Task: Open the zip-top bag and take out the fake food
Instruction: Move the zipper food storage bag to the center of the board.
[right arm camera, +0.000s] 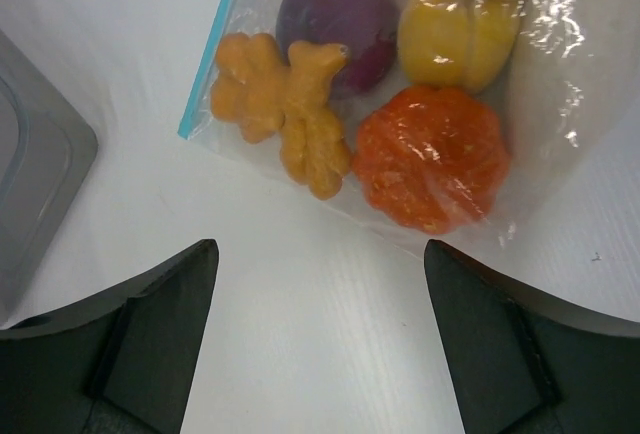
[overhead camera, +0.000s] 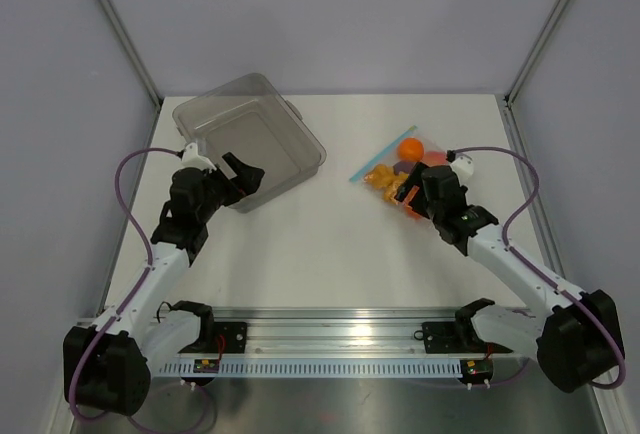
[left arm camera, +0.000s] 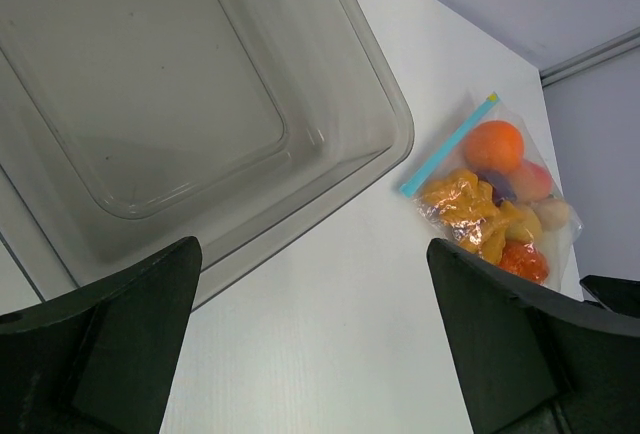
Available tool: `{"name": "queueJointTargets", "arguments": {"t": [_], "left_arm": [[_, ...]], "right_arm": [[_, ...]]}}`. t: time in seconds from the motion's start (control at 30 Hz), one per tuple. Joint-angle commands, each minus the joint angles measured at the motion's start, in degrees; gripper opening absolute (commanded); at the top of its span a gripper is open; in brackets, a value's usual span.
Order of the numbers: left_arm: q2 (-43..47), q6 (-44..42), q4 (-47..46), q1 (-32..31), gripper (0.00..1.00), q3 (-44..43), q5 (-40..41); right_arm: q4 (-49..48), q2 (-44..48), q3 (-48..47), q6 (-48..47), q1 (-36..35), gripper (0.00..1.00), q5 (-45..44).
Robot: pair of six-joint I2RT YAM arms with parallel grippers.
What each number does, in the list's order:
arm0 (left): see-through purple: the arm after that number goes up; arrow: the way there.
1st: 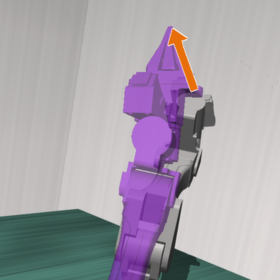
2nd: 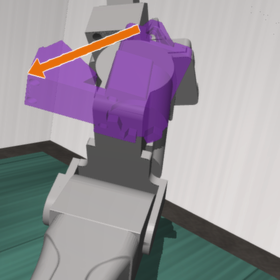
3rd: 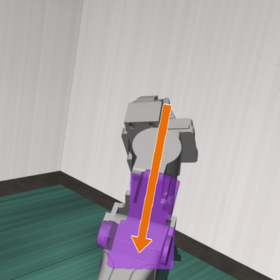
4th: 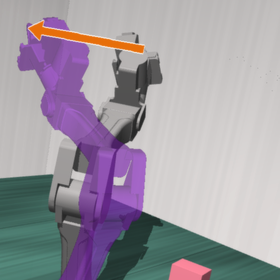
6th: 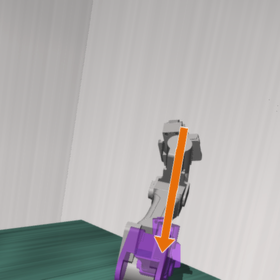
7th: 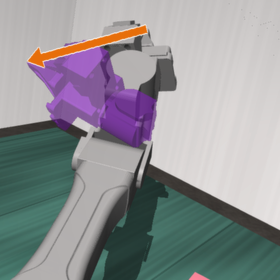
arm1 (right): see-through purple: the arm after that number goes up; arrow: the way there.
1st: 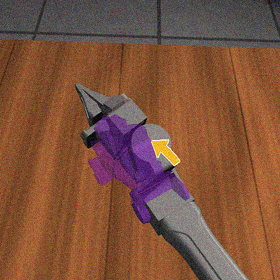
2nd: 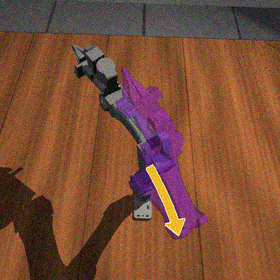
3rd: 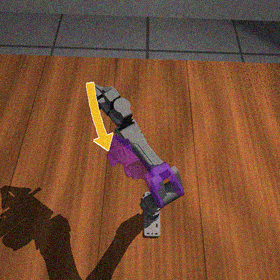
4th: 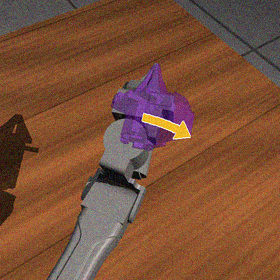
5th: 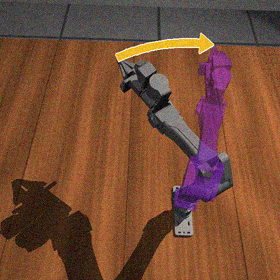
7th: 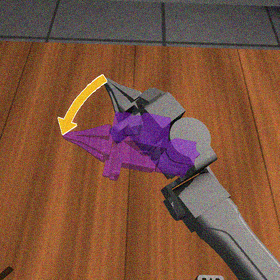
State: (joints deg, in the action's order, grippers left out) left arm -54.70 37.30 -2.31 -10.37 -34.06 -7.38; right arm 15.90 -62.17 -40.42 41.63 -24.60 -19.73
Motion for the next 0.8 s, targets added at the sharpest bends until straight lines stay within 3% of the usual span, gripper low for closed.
{"name": "queueJointTargets", "arguments": {"t": [0.0, 0.2, 0.37, 0.43, 0.57, 0.7, 0.77], "left_arm": [[-0.24, -0.74, -2.88, -0.35, 0.99, -2.32, -1.59], [-0.41, -0.65, -2.7, -0.35, 0.99, -2.5, -1.33], [-0.41, -0.74, -2.27, -0.44, 0.99, -2.67, -1.24], [-0.41, -0.74, -2.35, -0.44, 0.99, -2.59, -1.24], [-0.41, -0.82, -2.09, -0.44, 0.99, -2.67, -1.06], [-0.32, -1.0, -1.91, -0.44, 0.99, -2.76, -0.8], [-0.41, -0.91, -1.91, -0.44, 0.99, -2.85, -0.97]], "right_arm": [[-2.37, -3.56, -4.74, -5.22, -3.16, 0.91, 1.89], [4.92, -14.1, -13.88, -7.7, -12.57, 0.91, -11.02], [5.81, -17.63, -14.86, -3.85, -13.37, 0.91, -11.48], [3.89, -16.85, -11.81, 0.72, -13.37, 0.91, -9.91], [-12.45, -11.75, -1.6, 9.41, -13.9, 0.94, -8.14], [-6.26, -13.57, -4.73, 17.5, -14.07, 0.96, -11.72], [1.48, -15.6, -6.76, 26.61, -13.98, 0.96, -13.05]]}}
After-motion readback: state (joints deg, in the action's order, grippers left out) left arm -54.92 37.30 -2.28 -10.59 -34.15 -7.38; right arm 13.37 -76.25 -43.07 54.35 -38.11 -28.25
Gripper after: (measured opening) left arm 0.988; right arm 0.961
